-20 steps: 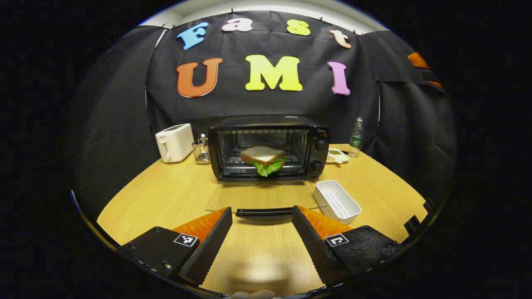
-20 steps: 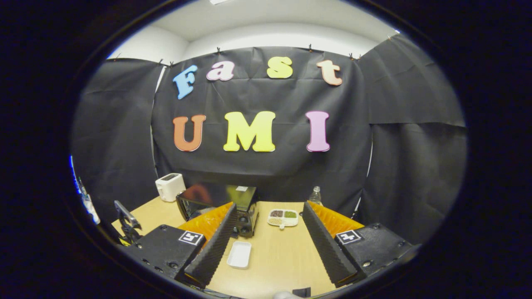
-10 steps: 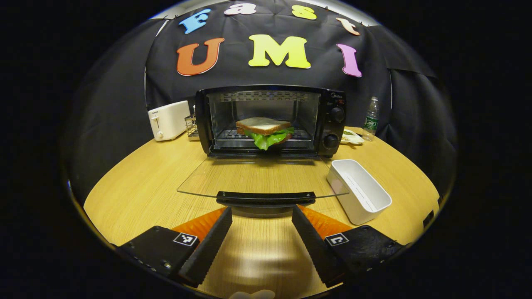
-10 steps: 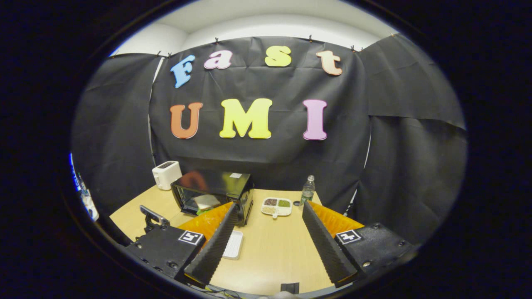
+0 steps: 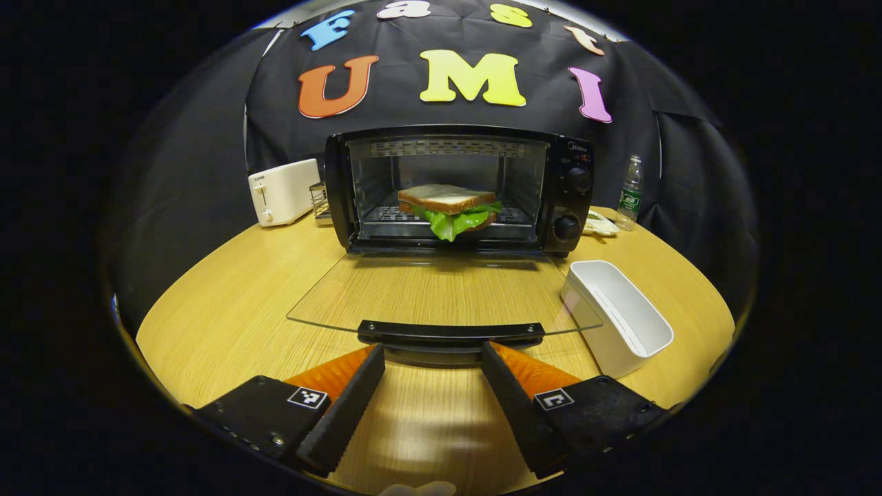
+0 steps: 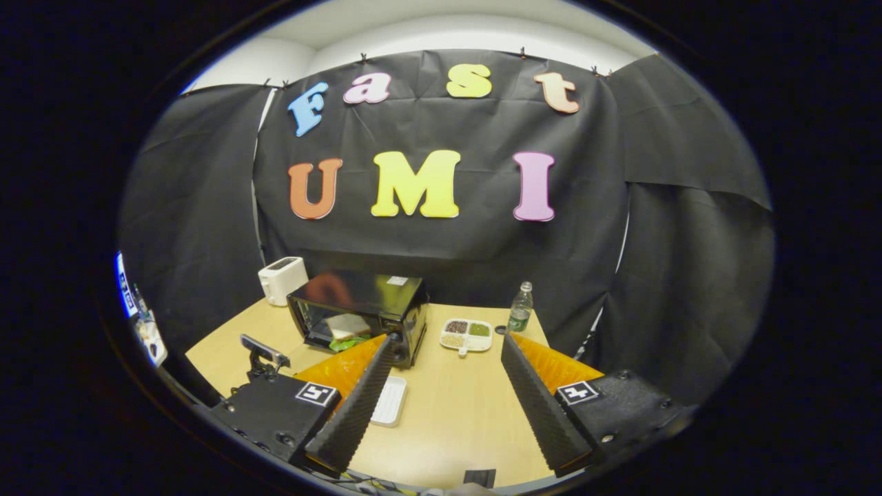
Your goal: Open the electric oven with the left hand, put the food in, and close the electric oven.
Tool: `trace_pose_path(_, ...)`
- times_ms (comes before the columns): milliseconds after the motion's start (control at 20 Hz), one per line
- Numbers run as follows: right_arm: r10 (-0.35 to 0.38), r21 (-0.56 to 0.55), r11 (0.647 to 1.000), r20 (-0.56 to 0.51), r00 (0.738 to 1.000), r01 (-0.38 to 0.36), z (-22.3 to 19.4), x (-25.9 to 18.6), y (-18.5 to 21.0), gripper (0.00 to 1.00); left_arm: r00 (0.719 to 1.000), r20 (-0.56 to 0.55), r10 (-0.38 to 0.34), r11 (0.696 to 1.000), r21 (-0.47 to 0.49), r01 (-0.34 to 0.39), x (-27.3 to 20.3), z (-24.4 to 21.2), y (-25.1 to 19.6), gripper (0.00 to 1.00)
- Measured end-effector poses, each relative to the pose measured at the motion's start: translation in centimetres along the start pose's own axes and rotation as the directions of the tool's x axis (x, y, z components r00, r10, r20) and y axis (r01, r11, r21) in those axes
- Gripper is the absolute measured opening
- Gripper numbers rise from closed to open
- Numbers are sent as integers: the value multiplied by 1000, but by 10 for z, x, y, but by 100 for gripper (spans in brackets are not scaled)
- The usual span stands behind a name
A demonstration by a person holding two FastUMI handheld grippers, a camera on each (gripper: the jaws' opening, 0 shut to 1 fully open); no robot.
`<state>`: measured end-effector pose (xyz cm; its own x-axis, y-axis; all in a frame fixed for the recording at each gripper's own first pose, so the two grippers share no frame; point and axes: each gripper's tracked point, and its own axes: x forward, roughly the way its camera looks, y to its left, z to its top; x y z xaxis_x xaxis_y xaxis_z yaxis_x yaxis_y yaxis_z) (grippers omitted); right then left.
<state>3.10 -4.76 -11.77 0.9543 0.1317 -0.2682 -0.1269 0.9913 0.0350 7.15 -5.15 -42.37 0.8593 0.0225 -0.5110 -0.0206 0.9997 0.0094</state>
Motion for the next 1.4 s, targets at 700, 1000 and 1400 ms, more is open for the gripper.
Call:
trace_pose_path(700,34,13,999,36,999,-34,16,14,-19,96,1000,21,16,1000,14,-16,-20,52,-1,93)
trace_pose_path(1000,13,22,1000,75,997,-14,28,15,-32,96,994,104,14,1000,17,-16,-22,113,-1,93)
trace_pose_path(1400,-13,28,1000,79,997,11,33,24,-41,95,986,169,-7,999,35,1,3,173,-8,93)
